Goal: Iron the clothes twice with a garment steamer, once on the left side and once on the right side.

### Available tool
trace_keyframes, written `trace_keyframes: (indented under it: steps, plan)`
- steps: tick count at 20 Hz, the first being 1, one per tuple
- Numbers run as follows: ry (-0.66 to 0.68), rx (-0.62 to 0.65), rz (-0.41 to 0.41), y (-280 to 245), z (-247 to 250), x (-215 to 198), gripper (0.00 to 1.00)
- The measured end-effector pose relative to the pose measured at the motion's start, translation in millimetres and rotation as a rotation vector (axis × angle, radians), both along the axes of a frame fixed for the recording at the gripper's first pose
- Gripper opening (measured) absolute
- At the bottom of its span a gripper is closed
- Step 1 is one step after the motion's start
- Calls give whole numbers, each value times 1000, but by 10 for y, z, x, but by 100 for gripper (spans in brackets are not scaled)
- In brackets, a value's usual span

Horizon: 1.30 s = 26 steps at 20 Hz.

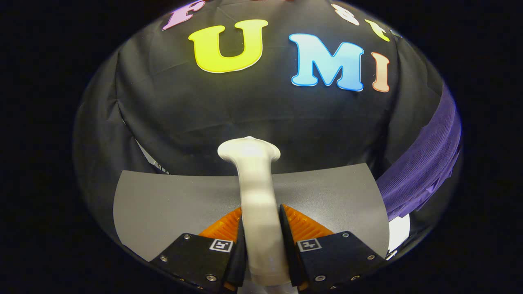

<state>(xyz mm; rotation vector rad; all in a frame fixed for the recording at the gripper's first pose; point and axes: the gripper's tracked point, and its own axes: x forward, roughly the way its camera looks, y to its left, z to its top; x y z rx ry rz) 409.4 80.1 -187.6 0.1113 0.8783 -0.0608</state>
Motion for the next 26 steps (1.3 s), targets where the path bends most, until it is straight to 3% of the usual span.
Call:
trace_keyframes:
  steps: [7,14,26]
  plan:
    - [-68,14,5,-6,48,-1,39]
    - [-261,70,1,-93,507,-264,39]
    - [-564,19,26,-852,1331,-1371,38]
